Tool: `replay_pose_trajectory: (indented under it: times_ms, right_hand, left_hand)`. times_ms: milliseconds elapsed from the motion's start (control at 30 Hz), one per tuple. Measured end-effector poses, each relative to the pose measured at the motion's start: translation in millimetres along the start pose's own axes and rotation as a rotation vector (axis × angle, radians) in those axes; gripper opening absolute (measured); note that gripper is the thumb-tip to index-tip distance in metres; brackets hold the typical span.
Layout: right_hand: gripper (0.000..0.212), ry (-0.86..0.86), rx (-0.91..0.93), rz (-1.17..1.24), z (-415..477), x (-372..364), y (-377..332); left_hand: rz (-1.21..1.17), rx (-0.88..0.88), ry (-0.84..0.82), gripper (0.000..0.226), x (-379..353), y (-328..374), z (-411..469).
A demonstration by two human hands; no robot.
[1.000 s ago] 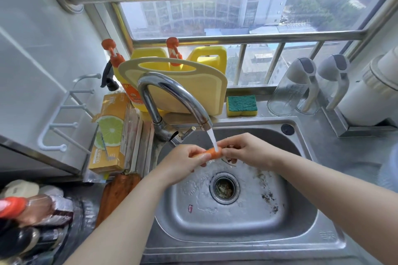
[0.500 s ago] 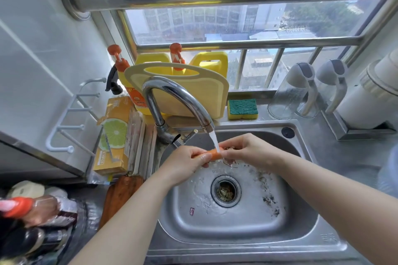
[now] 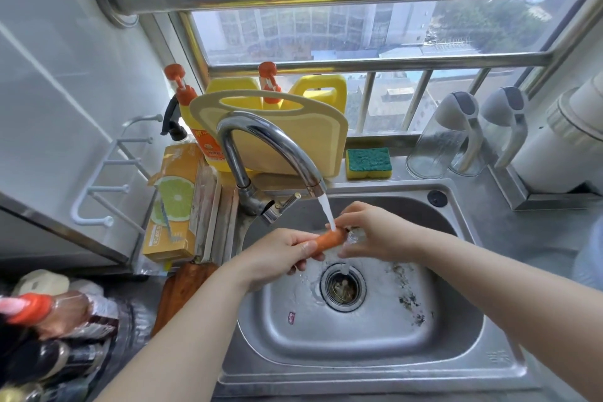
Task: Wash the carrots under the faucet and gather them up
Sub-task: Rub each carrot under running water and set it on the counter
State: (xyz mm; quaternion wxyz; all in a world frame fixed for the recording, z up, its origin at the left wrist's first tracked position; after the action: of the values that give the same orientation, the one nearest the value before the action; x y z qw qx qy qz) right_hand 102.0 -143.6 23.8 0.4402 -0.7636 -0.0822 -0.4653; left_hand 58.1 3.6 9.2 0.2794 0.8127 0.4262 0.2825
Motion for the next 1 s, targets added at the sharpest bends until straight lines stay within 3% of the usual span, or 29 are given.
replay_pose_trajectory:
  times_ms: [100, 200, 267, 500, 633, 767, 900, 1000]
  right_hand:
    - [0.034, 0.063, 0.124, -0.309, -1, 1, -9]
    - [0.036, 0.018, 0.073, -0.31, -9, 0, -3]
    - [0.04, 0.005, 0.0, -0.211, -14, 1, 2]
    - [0.052, -0.002, -0.221, 0.353, -32, -10, 3]
    - [0.042, 0.037, -0.286, 0.577, -38, -25, 0]
    - [0.022, 0.131, -0.258, 0.493, -28, -19, -1]
    - [0.047, 0.293, -0.259, 0.517, -20, -17, -6]
    - [0.035, 0.287, -0.195, 0.832, -14, -25, -7]
  left_hand:
    - [-0.151, -0.015, -0.123, 0.029, -9, 2, 2]
    - [-0.179, -0.078, -0.036, 0.024, -6, 11, 4]
    - [-0.275, -0.087, 0.046, 0.018, -3, 13, 9]
    - [-0.946, 0.007, 0.178, 0.003, -34, -3, 26]
    - [-1.299, 0.013, 0.148, 0.02, -59, 6, 25]
    - [-1.253, -0.011, 0.169, 0.025, -60, 15, 18]
    - [-1.161, -0.051, 0.231, 0.025, -51, 15, 18]
    - [-1.204, -0.073, 0.205, 0.028, -41, 16, 16]
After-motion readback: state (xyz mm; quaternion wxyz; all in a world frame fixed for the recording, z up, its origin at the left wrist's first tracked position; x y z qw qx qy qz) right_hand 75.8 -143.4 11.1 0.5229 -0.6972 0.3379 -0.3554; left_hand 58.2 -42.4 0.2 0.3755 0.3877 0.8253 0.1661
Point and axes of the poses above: each hand's wrist, its own z-axis towards the middle knuckle, its own x-axis out of the back of the hand, y = z × x, the point moved 6 cm from there along z, towards the middle knuckle, and after that the axes turned 13 degrees about x, right-handed, at the moved point
